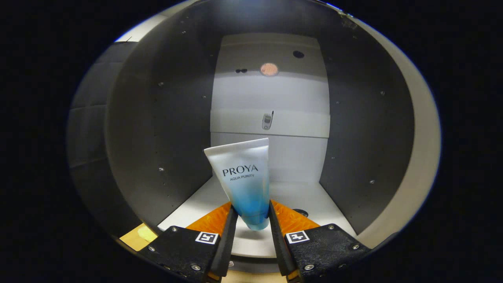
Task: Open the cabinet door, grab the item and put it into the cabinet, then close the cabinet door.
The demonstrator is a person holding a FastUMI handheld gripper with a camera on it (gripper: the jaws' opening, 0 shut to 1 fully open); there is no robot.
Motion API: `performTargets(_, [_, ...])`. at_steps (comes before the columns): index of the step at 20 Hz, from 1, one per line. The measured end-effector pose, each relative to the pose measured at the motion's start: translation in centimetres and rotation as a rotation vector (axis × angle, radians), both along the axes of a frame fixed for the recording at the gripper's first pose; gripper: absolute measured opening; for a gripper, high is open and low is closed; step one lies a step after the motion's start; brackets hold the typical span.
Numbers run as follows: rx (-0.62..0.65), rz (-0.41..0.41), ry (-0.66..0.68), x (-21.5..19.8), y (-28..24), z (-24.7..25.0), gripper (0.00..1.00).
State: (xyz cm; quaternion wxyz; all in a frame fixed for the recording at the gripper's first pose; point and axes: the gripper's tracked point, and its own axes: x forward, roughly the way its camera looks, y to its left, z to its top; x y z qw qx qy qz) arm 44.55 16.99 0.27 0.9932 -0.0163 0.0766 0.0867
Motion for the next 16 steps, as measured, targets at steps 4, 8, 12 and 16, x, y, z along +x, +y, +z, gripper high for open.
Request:
performTargets(4, [0.061, 0.019, 0.072, 1.7, 0.6, -2.7, 0.48])
performTargets(8, [0.080, 0.055, 0.093, 2.0, 1.3, -4.2, 0.48])
performTargets(12, [0.094, 0.060, 0.079, 2.2, 1.2, -4.4, 0.48])
performTargets(16, [0.108, 0.057, 0.085, 2.2, 1.3, -4.6, 0.52])
